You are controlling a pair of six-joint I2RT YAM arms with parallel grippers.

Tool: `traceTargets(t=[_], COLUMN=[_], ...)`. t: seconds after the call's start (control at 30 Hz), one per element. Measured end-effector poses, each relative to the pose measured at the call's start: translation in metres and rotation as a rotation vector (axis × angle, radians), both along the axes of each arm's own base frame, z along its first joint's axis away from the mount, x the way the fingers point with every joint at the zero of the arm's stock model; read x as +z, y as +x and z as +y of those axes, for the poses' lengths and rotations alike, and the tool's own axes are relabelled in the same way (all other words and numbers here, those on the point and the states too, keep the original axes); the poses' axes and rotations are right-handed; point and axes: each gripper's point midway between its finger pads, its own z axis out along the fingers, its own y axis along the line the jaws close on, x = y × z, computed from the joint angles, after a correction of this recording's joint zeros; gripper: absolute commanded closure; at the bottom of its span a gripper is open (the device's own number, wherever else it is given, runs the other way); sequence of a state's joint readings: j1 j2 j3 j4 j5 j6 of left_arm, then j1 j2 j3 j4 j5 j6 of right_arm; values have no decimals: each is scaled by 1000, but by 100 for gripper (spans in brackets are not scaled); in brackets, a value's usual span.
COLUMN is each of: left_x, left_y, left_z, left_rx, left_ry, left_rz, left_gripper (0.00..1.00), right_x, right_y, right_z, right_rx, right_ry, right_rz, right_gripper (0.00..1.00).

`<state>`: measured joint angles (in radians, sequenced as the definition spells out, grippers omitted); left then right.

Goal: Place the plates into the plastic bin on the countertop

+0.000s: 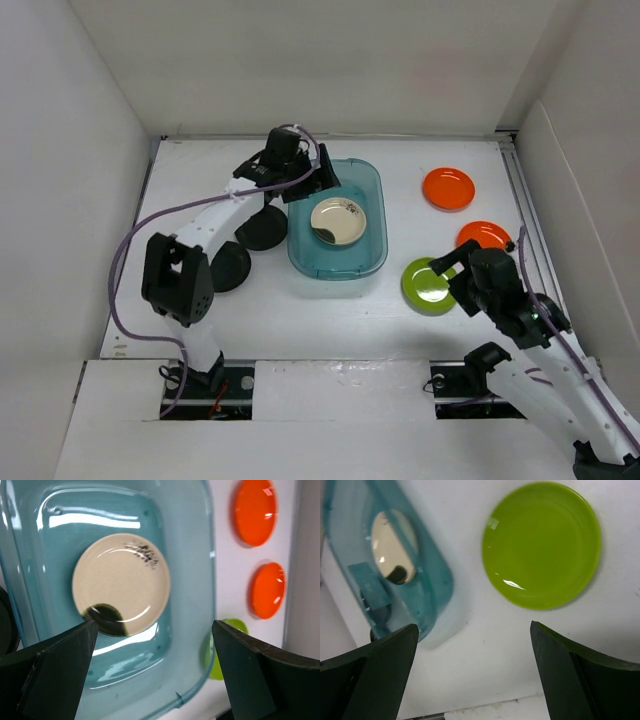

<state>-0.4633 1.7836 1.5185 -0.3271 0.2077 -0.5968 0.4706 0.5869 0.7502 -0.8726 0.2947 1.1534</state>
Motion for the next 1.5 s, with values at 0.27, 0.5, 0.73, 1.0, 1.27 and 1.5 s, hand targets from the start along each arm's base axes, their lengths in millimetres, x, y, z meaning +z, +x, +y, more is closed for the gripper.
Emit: traceTargets(t=[0.27,0.5,0.73,1.0,1.27,1.5], left_x=[124,146,114,131,140,140], left_y=[-27,-53,-61,-69,-73,-74], left_z=[18,46,48,50,52,52], left_rx=[17,73,59,50,43,43], left_ry=[-54,-39,-4,-32,-39,-38], left_rz=[-261,-328,-257,-292,-318,-316], left_gripper=[0,0,0,0,0,0], right_x=[-69,-114,-128,-148,-149,-153], right_y=[-20,-26,-15,-7,11,27], right_z=[-17,-23,-22,-29,-40,-55], right_rx=[-222,-322,-382,-418,-449,-471], right_ry=[54,14,4,-65,-62,-55], right_rz=[196,332,366,433,417,410], right_gripper=[5,16,31,15,32,48])
